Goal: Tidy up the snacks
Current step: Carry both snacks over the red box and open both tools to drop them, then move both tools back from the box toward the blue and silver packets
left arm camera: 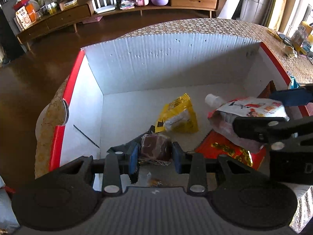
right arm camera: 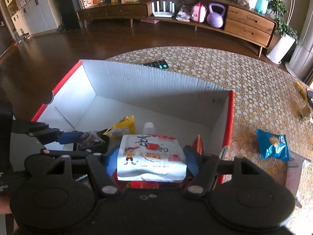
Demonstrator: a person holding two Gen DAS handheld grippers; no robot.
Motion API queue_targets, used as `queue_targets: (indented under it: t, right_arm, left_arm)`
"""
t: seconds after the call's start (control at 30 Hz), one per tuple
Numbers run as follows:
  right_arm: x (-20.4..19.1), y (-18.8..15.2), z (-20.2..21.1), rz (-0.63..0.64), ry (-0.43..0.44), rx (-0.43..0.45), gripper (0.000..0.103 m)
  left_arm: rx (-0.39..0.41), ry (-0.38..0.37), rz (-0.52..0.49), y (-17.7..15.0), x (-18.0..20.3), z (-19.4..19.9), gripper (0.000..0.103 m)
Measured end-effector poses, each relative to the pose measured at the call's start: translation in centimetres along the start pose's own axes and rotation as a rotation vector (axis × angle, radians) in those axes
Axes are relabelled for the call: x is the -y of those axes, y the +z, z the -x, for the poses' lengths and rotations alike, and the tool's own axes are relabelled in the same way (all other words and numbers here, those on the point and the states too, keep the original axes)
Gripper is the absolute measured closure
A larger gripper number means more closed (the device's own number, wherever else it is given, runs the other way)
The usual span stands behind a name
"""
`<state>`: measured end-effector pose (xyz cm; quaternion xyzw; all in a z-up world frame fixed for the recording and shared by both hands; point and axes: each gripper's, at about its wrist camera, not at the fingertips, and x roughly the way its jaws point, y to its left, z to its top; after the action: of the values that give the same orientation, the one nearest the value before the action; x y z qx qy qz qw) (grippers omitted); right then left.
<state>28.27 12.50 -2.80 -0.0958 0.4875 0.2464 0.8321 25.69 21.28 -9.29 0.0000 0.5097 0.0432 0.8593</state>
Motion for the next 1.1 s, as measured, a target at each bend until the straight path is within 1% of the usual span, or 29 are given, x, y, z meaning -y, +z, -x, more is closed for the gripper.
queue_targets:
  t: [0.07, 0.1, 0.13, 0.3, 0.4, 0.63, 0.73, 0.87, 0.93, 1.1]
  right_arm:
    - [-0.1, -0.1, 0.7, 0.012, -0.007, 0.018, 0.029]
    - [-0.2, -0.2, 1.1, 0.018, -0.008, 0.027, 0.026]
    - [-0.2, -0.2, 1.6, 0.021, -0.007, 0.037, 0.025]
    - [-0.2, -0.4, 3.9, 0.025, 0.004, 0.070, 0.022]
    - [-0.3, -0.6, 5.3, 0.028, 0.013, 0.088, 0.019]
    - [-0.2, -1.7, 8.3, 0.038, 0.027, 0.120, 0.015]
    - [0.0, -2.3, 9.4, 0.035, 0.029, 0.132, 0.011]
    - [0.5, -3.3, 10.9, 0.014, 0.046, 0.143, 0.010]
    - [0.7, -3.9, 11.6, 0.010, 0.049, 0.150, 0.006]
    - [1.5, -5.4, 13.4, -0.006, 0.047, 0.169, 0.004]
  left_arm:
    - [0.004, 0.001, 0.014, -0.1, 0.0, 0.4, 0.059]
    - [0.008, 0.001, 0.020, -0.1, -0.3, 0.7, 0.051]
    - [0.014, 0.005, 0.027, -0.3, -0.3, 1.0, 0.045]
    - [0.043, 0.009, 0.046, -0.6, -0.4, 2.8, 0.043]
    - [0.069, 0.006, 0.065, -0.9, -0.6, 4.2, 0.033]
    - [0.128, -0.009, 0.086, -1.5, -0.5, 7.6, 0.032]
    - [0.150, -0.009, 0.077, -1.7, 0.1, 9.0, 0.032]
    - [0.173, -0.017, 0.064, -2.2, 1.1, 10.6, 0.032]
    - [0.183, -0.023, 0.054, -2.4, 1.7, 11.5, 0.032]
    - [0.218, -0.026, 0.022, -3.2, 3.4, 13.6, 0.032]
